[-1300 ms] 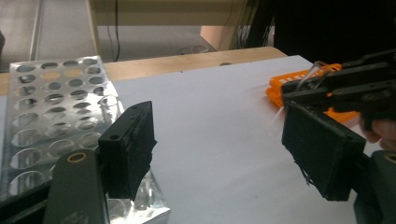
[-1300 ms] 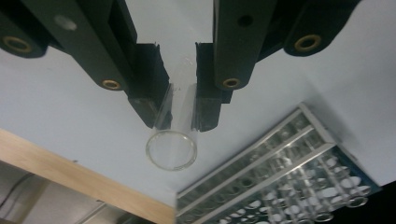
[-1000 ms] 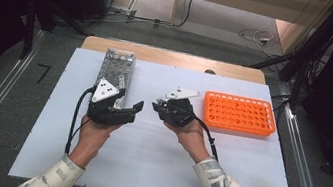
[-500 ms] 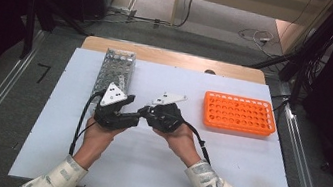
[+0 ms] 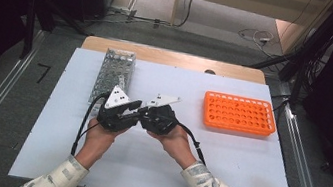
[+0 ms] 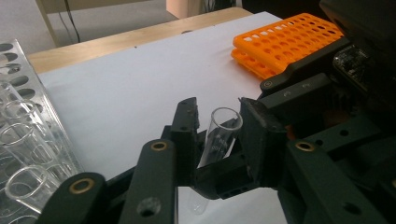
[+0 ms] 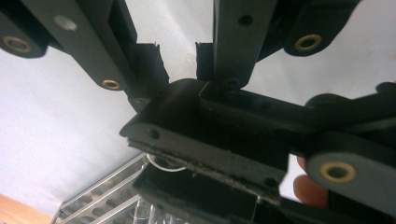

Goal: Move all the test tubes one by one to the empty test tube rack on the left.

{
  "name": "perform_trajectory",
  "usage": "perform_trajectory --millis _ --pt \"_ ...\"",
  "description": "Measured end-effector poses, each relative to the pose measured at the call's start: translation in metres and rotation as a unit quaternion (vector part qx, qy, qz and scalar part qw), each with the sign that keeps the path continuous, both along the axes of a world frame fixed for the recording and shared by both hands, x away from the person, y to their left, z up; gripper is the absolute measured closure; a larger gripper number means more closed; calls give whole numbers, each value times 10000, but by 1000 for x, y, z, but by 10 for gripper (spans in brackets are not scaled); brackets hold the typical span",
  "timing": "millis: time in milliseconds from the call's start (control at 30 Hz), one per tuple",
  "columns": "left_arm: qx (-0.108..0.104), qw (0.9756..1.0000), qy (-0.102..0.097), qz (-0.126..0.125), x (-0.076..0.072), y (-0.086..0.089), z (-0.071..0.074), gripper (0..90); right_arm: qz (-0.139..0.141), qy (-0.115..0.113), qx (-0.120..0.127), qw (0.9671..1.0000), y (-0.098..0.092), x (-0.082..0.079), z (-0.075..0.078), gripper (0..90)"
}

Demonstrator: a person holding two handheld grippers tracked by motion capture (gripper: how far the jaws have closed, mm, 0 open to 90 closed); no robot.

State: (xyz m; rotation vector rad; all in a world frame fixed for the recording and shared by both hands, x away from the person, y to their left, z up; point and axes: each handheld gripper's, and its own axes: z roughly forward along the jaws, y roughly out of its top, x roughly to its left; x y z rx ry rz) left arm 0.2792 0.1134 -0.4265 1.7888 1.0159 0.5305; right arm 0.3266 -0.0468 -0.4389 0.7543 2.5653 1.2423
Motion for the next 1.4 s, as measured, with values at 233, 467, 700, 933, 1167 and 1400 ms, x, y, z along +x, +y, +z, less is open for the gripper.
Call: perform_trajectory --millis 233,467,700,933,1167,1400 --pt "7 10000 -46 3 0 -1 0 722 0 2 11 10000 -1 0 1 729" --pt "-29 10000 -44 23 0 0 0 753 -5 -11 18 10000 -2 0 1 727" --pt "-73 9999 -67 35 1 -1 2 757 -16 -58 44 10000 -5 -2 4 650" --pt "-101 9999 -80 94 5 1 5 758 -23 -62 -42 10000 -18 -5 6 413" --pt "-207 9995 -19 251 15 10 7 757 -157 -58 -167 9997 -41 -10 6 314" --pt "-142 9992 55 368 28 15 10 757 -273 -43 -274 9992 -61 -12 0 232"
